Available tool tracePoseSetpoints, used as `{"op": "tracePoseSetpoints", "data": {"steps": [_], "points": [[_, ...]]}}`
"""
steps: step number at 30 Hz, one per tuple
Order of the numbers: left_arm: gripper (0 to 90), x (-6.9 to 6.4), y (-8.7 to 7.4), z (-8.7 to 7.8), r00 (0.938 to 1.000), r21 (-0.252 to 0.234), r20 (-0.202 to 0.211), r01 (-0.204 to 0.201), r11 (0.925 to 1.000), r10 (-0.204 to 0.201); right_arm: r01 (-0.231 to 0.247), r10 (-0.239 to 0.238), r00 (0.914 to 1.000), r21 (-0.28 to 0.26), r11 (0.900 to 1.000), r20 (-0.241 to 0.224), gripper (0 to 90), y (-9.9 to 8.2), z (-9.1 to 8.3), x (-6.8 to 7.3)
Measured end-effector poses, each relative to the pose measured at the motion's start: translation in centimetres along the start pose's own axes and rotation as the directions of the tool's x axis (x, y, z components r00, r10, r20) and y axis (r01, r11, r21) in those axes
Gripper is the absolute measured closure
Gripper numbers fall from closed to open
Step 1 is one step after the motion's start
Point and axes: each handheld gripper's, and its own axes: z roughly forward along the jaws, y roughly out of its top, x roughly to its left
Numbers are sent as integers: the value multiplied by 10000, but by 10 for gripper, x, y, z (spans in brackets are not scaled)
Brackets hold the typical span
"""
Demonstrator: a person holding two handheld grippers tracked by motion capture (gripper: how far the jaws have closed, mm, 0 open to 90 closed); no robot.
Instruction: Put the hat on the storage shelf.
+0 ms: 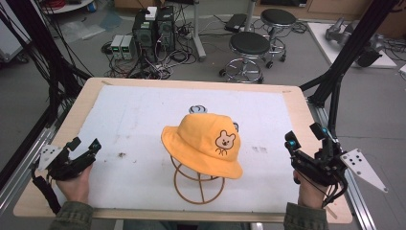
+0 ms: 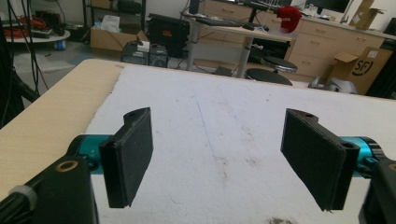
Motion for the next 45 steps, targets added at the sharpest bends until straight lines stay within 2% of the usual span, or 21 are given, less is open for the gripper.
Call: {"op": "tracePoseSetpoints", "data": {"steps": [7,16,20,22,28,29,32,36,40,45], "points": [[255,0,0,0,10000,11,8,0,10000,0,172,-212,9958,454,9988,892,104,-10,-4,-14],[255,0,0,0,10000,-13,-5,-4,10000,4,573,-730,9844,1012,9932,1599,104,-24,-3,-22],[255,0,0,-1,10000,1,-4,-21,10000,21,636,-845,9810,1221,9905,1746,104,-33,-1,-25],[255,0,0,-1,10000,2,-6,-15,10000,15,492,-739,9803,1363,9894,1829,104,-37,0,-26],[255,0,0,0,10000,-8,4,5,10000,-5,508,-900,9735,1850,9814,2104,104,-54,4,-31],[255,0,0,0,10000,-8,5,7,10000,-7,436,-874,9725,1995,9789,2160,104,-57,4,-32],[255,0,0,0,10000,4,16,13,10000,-13,642,-1150,9697,2294,9712,2157,104,-66,6,-34],[254,1,0,-1,10000,12,16,10,10000,-10,701,-1281,9680,2578,9637,2157,104,-73,8,-35],[255,1,0,0,10000,3,5,16,10000,-16,829,-1405,9664,2565,9630,2153,104,-77,8,-36],[255,0,0,0,10000,8,31,37,10000,-37,684,-1282,9681,2649,9618,2153,104,-83,8,-38]]}}
